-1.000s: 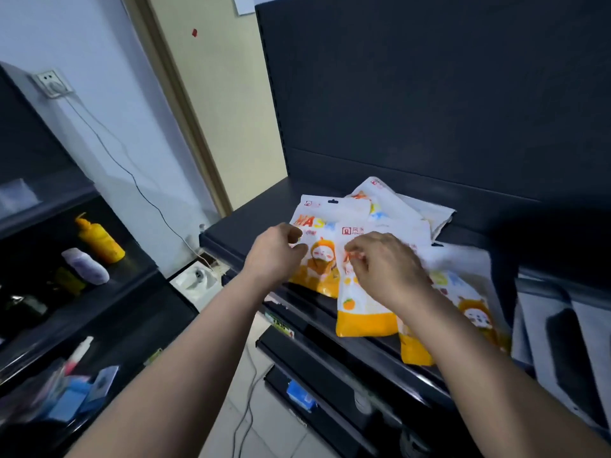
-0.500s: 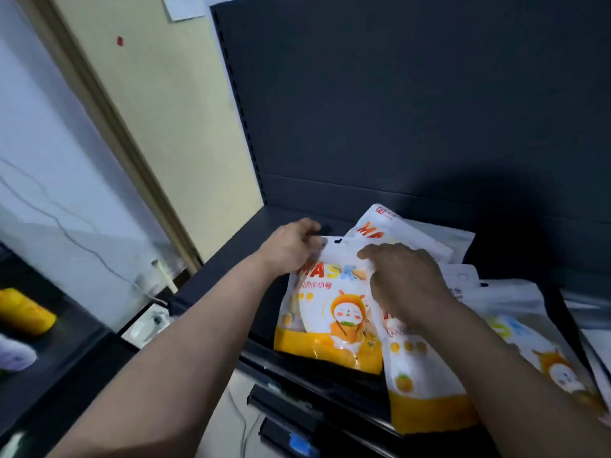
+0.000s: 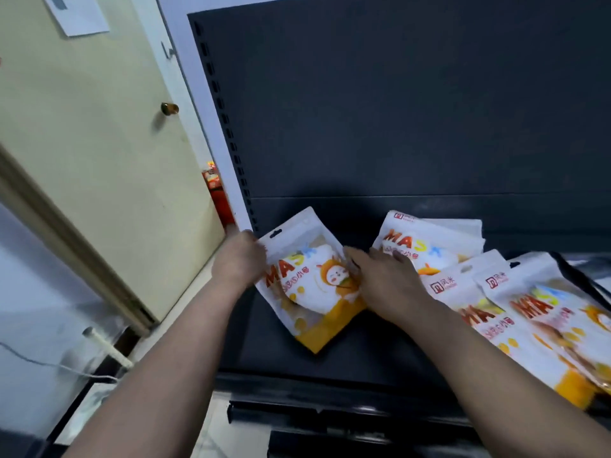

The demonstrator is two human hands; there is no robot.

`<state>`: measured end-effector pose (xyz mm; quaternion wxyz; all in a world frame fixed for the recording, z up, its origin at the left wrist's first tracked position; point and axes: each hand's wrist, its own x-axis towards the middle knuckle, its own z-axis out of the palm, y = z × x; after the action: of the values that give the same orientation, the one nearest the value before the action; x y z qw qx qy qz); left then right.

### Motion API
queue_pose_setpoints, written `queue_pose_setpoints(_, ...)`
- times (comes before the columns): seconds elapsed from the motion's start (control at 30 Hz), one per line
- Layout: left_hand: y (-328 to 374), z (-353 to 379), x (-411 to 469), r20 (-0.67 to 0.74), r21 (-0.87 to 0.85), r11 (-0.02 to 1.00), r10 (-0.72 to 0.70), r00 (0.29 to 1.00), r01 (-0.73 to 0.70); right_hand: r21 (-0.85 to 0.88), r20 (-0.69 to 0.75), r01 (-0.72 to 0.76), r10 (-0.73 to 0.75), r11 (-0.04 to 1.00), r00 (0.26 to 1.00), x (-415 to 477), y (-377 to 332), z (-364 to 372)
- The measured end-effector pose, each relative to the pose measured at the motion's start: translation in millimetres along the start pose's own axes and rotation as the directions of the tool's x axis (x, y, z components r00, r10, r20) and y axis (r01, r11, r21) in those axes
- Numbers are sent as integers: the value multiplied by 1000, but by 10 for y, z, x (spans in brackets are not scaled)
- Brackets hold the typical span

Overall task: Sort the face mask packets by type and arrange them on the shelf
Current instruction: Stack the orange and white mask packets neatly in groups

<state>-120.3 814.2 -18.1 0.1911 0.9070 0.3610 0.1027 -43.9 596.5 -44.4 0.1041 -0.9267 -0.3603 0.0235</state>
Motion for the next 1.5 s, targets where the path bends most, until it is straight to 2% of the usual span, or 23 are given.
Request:
queue_pose_setpoints(0.1, -130, -17, 51, -87, -146, 988, -60, 994, 47, -144, 64, -81, 91, 986, 994, -18, 72, 52)
queue_pose_setpoints(0.17, -119, -8, 84, -117, -253, 965, -104, 988, 72, -147, 59, -161, 172, 976, 983, -34, 121, 43)
queue_pose_setpoints(0.23, -87, 43, 109, -97, -314, 944, -139, 986, 102, -102, -20, -191, 190, 976, 982, -37, 125, 19)
queue_pose_setpoints(0.3, -59, 115, 87, -23, -210, 967, -154, 988, 146, -54, -128, -156, 148, 986, 981, -37, 71, 1)
queue_pose_setpoints(0.33, -52, 148, 68, -3, -62, 992, -110, 994, 110, -33, -158, -135, 128, 990, 979, -38, 33, -10)
queue_pose_setpoints(0.4, -33, 173, 50, -2, 152, 979, 135, 991, -133, -7, -167, -106, 104, 994, 980, -39, -50, -21)
queue_pose_setpoints(0.47, 12, 177, 75, 128, 120, 906, 392, 911, -407, -14, -185, -87, 83, 996, 979, -34, -98, -10)
queue_pose_setpoints(0.53, 38, 198, 85, 368, 59, 867, 442, 818, -495, -18, -192, -89, 84, 996, 978, -39, -117, 1)
queue_pose_setpoints(0.6, 45, 259, 63, 486, 115, 861, 387, 784, -496, -3, -216, -102, 99, 995, 971, -69, -113, -25)
queue_pose_setpoints(0.7, 203, 296, 9, 396, 158, 858, 399, 827, -490, 6, -266, -159, 154, 987, 952, -163, -75, -149)
queue_pose_setpoints(0.8, 565, 368, -53, 235, -6, 856, 504, 831, -517, -1, -262, -229, 220, 974, 939, -332, 39, -273)
queue_pose_setpoints(0.9, 937, 481, -170, 228, -213, 859, 506, 832, -465, -33, -249, -297, 280, 954, 927, -556, 232, -333)
queue_pose_setpoints(1.03, 1350, 641, -279, 249, -298, 876, 455, 855, -379, -60, -204, -365, 346, 929, 916, -754, 575, -344)
queue_pose_setpoints(1.17, 1642, 787, -336, 307, -371, 903, 339, 889, -216, -25, -139, -278, 272, 960, 952, -871, 756, -325)
queue_pose_setpoints(1.27, 1728, 820, -359, 327, -457, 883, 277, 904, -105, 53, -112, -242, 247, 969, 963, -880, 827, -360)
queue_pose_setpoints(1.4, 1614, 706, -346, 330, -561, 828, 216, 919, 7, 116, -145, -232, 248, 966, 958, -836, 893, -384)
queue_pose_setpoints(1.5, 1429, 542, -316, 365, -557, 826, 158, 918, 80, 133, -165, -209, 229, 969, 959, -740, 850, -349)
